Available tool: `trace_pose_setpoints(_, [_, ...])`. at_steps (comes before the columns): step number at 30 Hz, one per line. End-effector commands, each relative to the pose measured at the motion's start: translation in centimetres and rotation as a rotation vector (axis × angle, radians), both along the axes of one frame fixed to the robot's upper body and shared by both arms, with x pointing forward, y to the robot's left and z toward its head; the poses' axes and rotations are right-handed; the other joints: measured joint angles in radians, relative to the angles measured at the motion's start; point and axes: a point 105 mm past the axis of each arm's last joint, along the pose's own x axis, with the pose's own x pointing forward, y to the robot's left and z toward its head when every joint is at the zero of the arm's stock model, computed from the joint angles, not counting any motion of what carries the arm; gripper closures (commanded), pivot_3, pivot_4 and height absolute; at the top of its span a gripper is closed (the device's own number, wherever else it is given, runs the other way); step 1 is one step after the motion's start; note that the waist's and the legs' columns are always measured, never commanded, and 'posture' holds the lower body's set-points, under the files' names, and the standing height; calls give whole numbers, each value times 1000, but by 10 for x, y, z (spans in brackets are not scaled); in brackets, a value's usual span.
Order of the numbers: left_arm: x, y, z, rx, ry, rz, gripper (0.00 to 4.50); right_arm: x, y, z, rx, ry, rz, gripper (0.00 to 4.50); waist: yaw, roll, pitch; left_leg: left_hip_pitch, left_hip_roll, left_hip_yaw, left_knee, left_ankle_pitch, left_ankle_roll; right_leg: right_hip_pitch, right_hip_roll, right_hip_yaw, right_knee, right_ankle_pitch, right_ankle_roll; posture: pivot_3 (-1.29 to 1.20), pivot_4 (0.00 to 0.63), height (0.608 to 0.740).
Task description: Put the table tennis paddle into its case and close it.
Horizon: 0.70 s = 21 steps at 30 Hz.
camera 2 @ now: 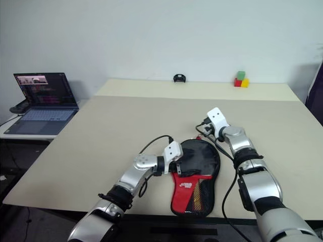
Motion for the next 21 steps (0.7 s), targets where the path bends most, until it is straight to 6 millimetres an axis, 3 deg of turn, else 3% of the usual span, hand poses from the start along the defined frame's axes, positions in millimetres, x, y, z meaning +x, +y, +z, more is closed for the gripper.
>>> trace_pose_setpoints(1, [-17,0,-47,107,142,-20,0,-7,-9,7,-20,-14,2,4242,8,0,0,0,0,0,0,0,0,0,0,0,0,0,0,0,150,740])
trace_pose_setpoints(13, [-11,-6,-46,118,151,-29,0,-59,-29,-8,-5,79,-16,4260,26,2,-4,0,-2,-2,0,0,1,2,0,-2,-1,0,1,0,150,740])
trace_pose_setpoints(21, [-10,-8,-49,145,152,-42,0,-76,-53,-5,-21,93,-81,4271,38,2,-4,0,-3,-3,0,0,1,3,0,-4,-2,-1,1,0,150,740])
